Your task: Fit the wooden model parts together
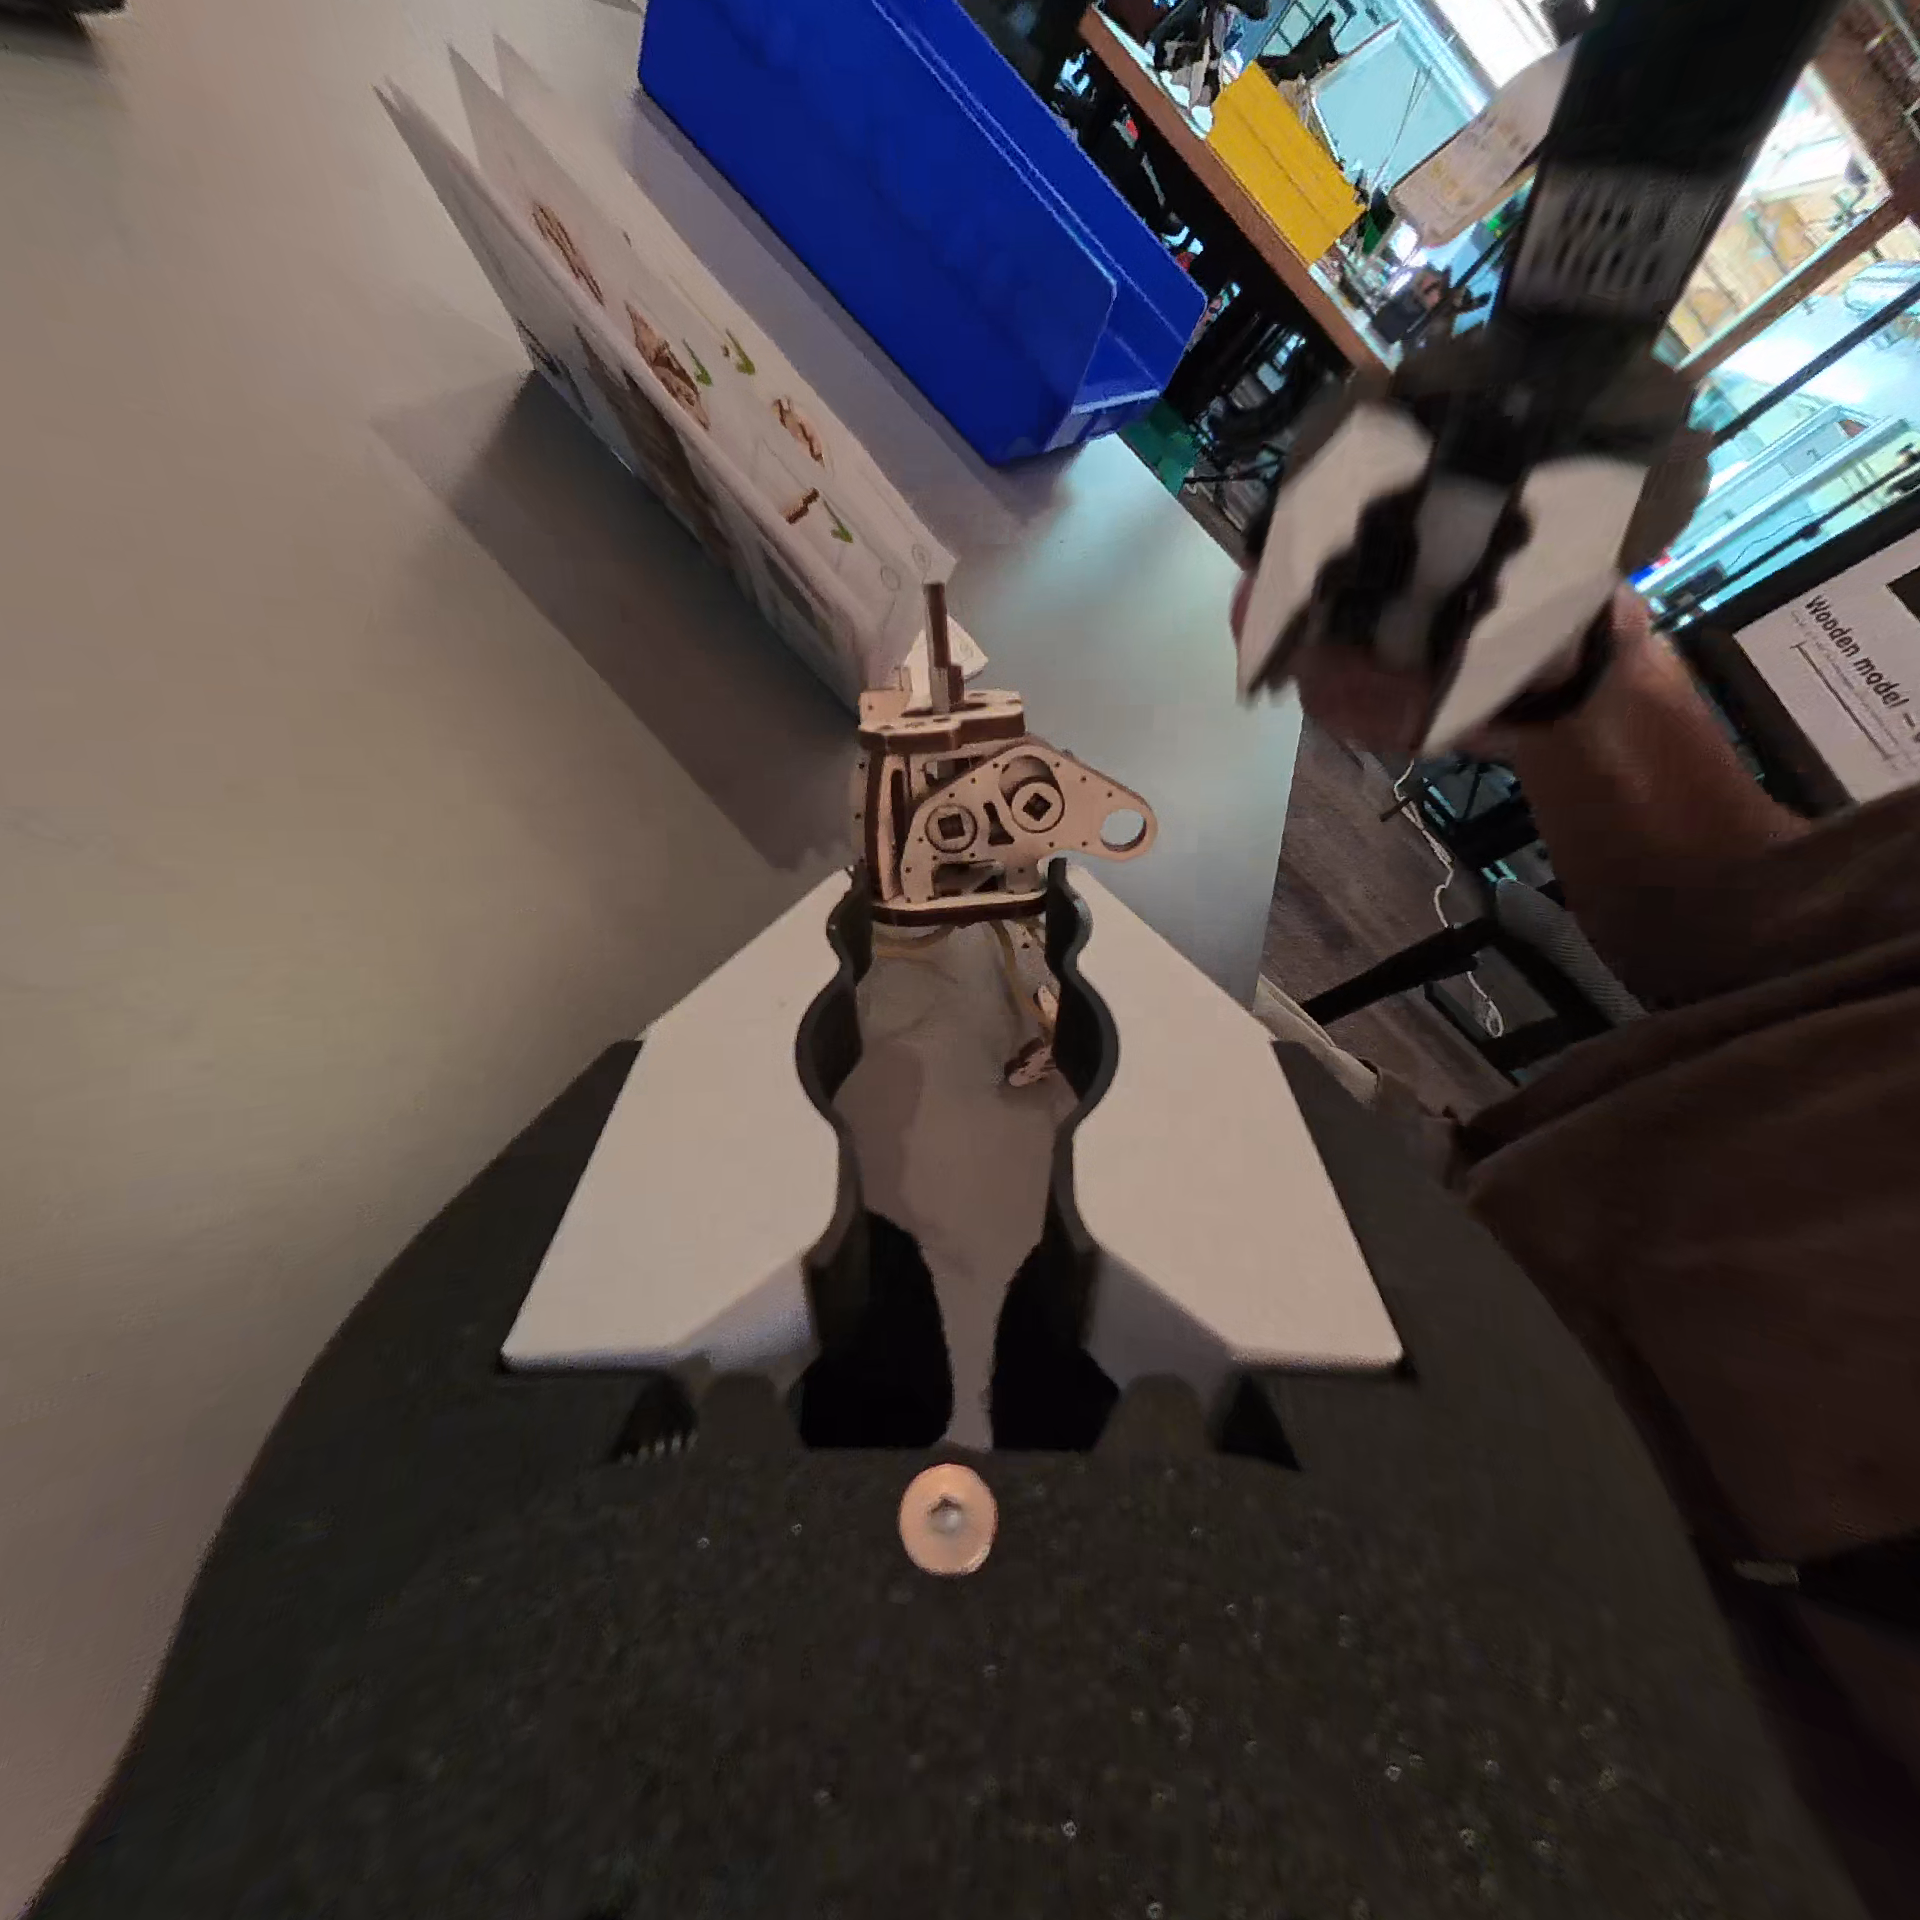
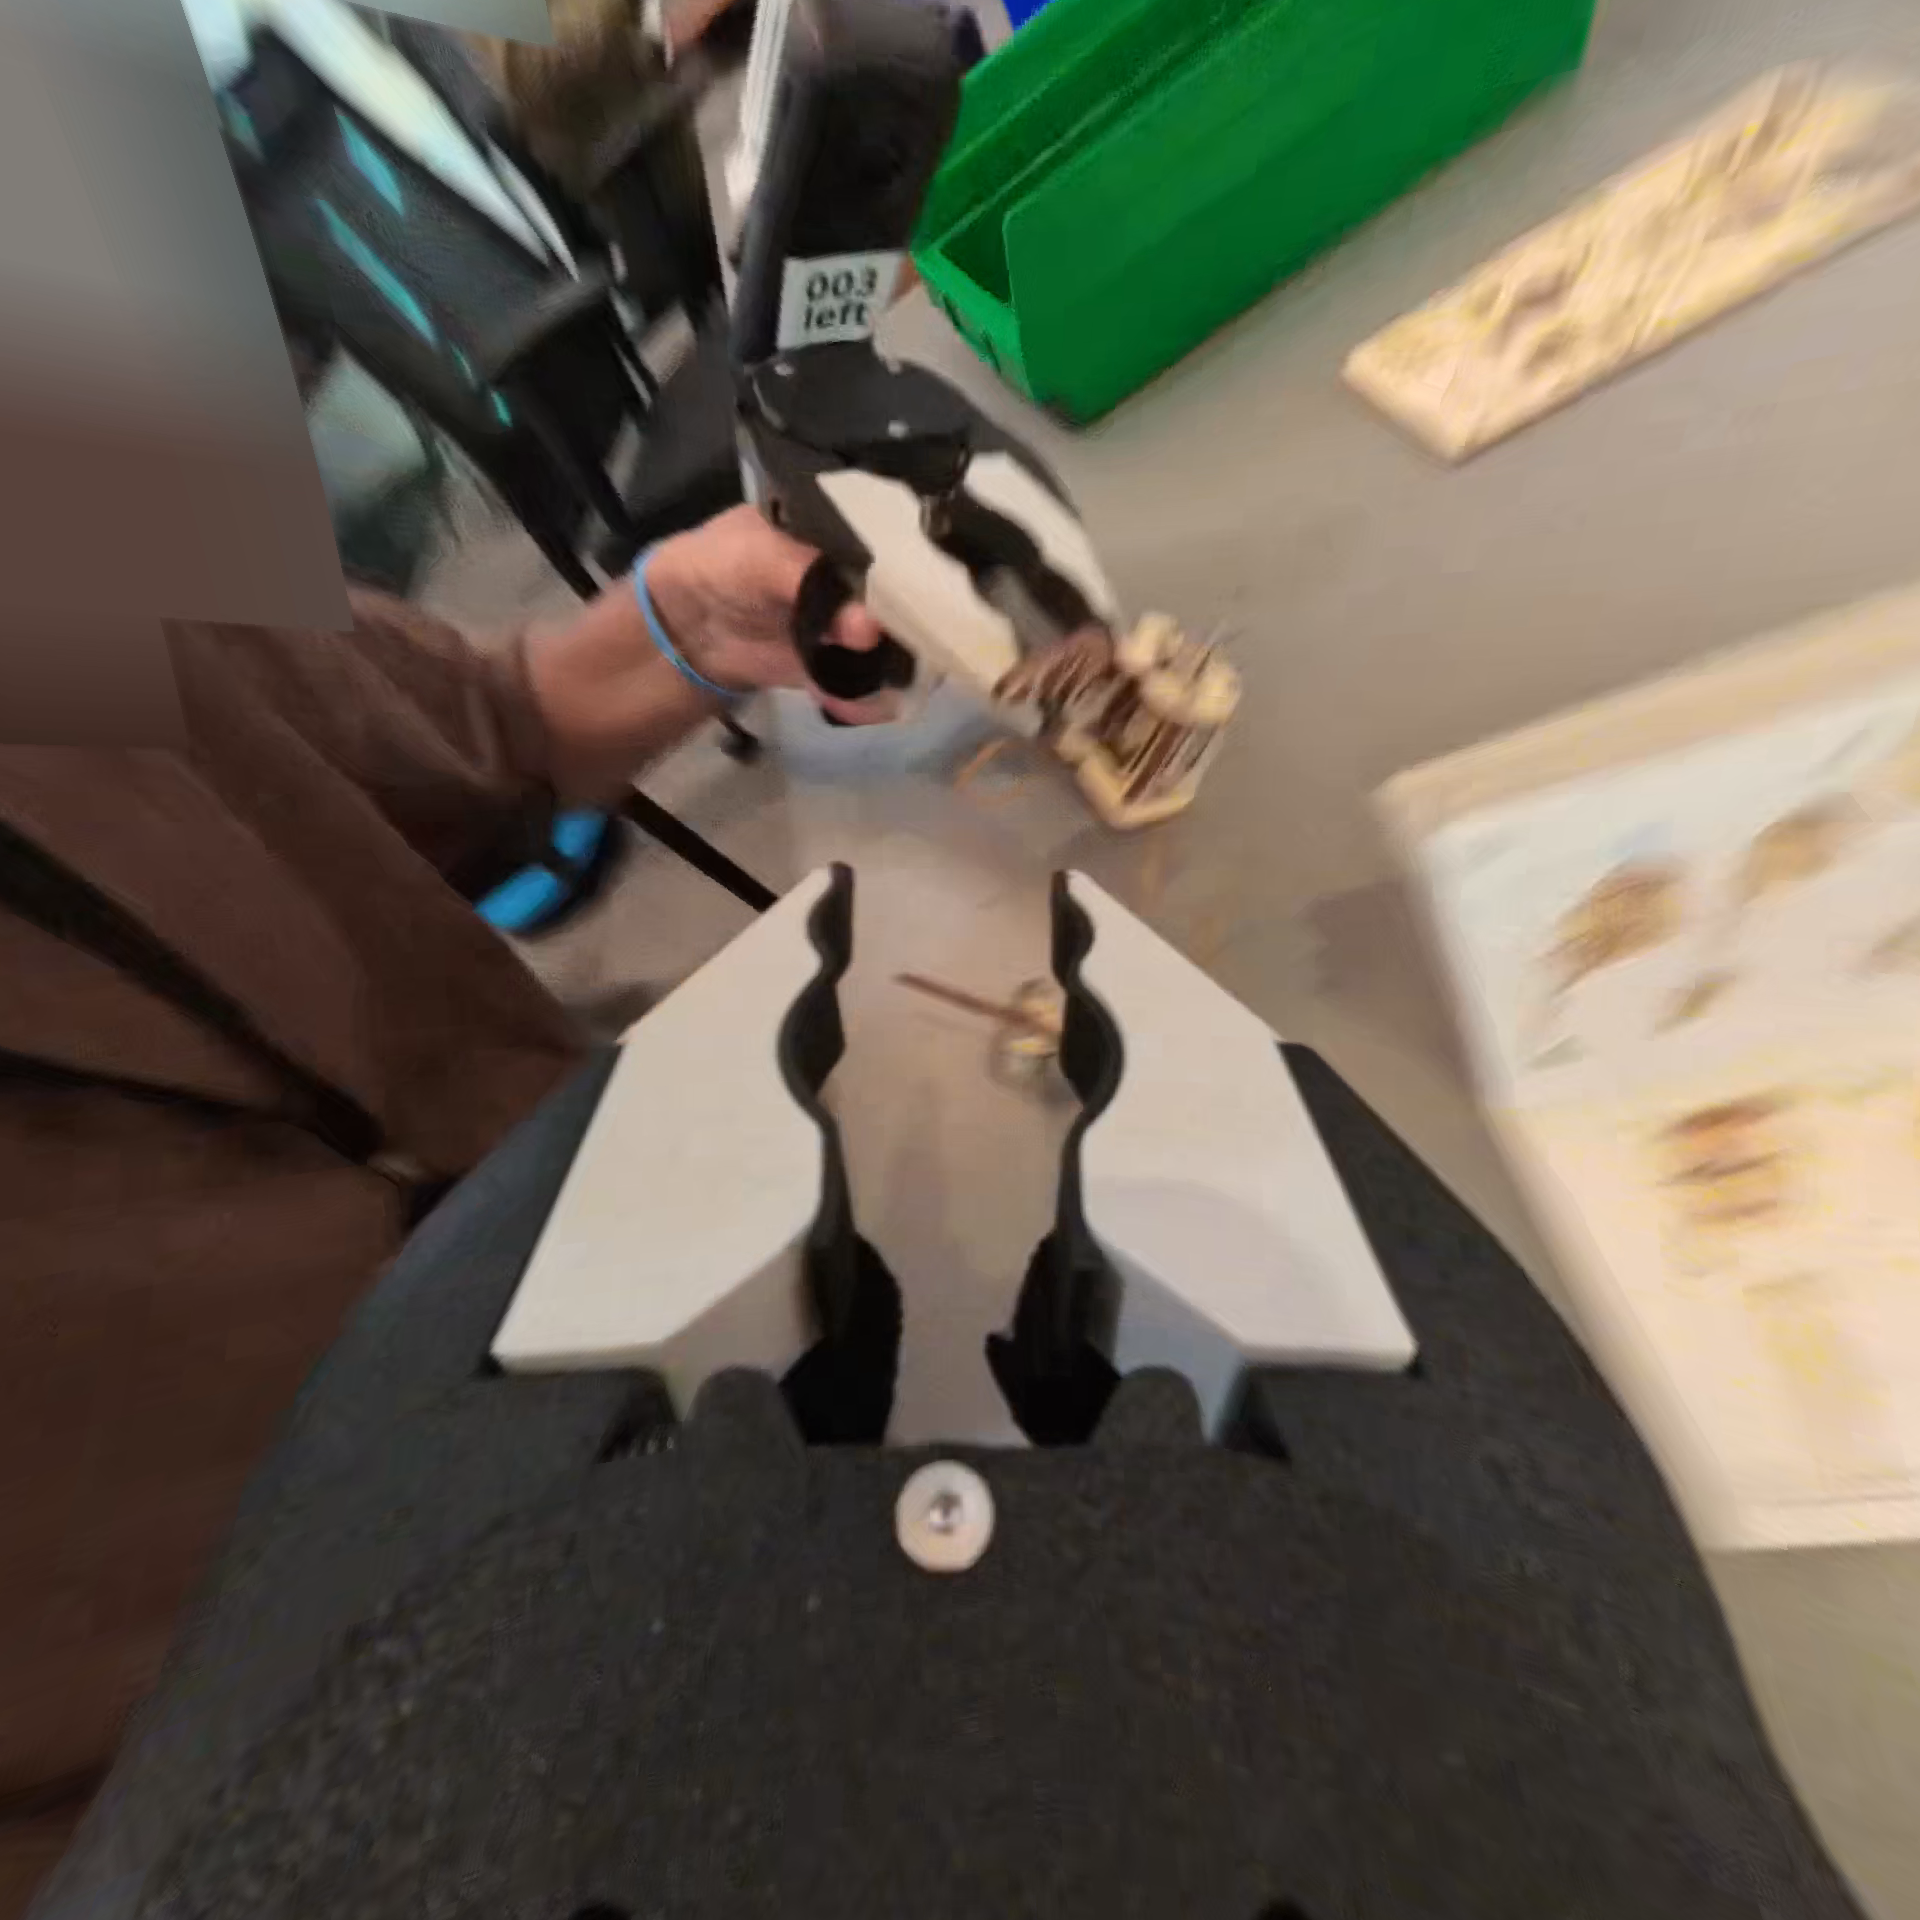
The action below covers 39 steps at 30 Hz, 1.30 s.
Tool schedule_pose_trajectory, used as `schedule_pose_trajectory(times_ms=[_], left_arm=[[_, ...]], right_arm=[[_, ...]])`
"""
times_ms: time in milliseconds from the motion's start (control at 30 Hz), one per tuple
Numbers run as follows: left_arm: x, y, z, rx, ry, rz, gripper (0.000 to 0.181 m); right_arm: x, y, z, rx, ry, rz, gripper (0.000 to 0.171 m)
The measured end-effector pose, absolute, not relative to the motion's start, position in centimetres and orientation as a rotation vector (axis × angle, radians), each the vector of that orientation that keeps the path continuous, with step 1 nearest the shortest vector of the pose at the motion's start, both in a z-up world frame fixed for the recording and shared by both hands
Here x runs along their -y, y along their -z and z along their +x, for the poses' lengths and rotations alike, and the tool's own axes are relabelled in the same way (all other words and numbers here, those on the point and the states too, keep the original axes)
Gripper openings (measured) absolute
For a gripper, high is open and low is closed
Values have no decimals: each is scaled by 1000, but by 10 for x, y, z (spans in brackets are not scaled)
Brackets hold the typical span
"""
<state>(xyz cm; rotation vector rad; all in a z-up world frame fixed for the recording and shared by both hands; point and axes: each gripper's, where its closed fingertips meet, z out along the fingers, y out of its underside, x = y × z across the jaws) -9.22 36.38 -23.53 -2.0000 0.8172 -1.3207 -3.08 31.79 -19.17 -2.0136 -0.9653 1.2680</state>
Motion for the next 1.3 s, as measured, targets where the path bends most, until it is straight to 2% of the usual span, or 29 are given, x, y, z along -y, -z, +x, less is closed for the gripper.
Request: schedule_pose_trajectory(times_ms=[100, 233, 333, 500, 567, 633, 700, 833, 1000, 1300], left_arm=[[-361, 238, -95, -817, 1263, -2024, 31], [-356, 237, -98, -818, 1207, -2018, 31], [-353, 229, -100, -809, 1225, -1989, 31], [-349, 218, -110, -823, 1202, -1952, 31], [-348, 216, -114, -819, 1201, -1944, 31], [-348, 218, -118, -806, 1220, -1943, 31], [-349, 223, -121, -792, 1225, -1952, 32], [-354, 239, -124, -766, 1237, -2007, 32], [-351, 238, -116, -758, 1319, -2012, 32], [-313, 192, -84, -755, 1657, -1932, 31]], right_arm=[[-280, 231, -49, 601, -1324, -2183, 26], [-251, 258, -71, 10, -1551, -2211, 31], [-256, 264, -77, -282, -1674, -2129, 40], [-269, 274, -89, -484, -1761, -2127, 40], [-271, 277, -93, -536, -1761, -2144, 33], [-275, 279, -93, -564, -1739, -2145, 29], [-277, 281, -93, -566, -1743, -2135, 5], [-273, 265, -98, -446, -1846, -2022, 4], [-256, 177, -81, -98, -2183, -1358, 4], [-226, 145, -68, 279, -2379, -1169, 5]])
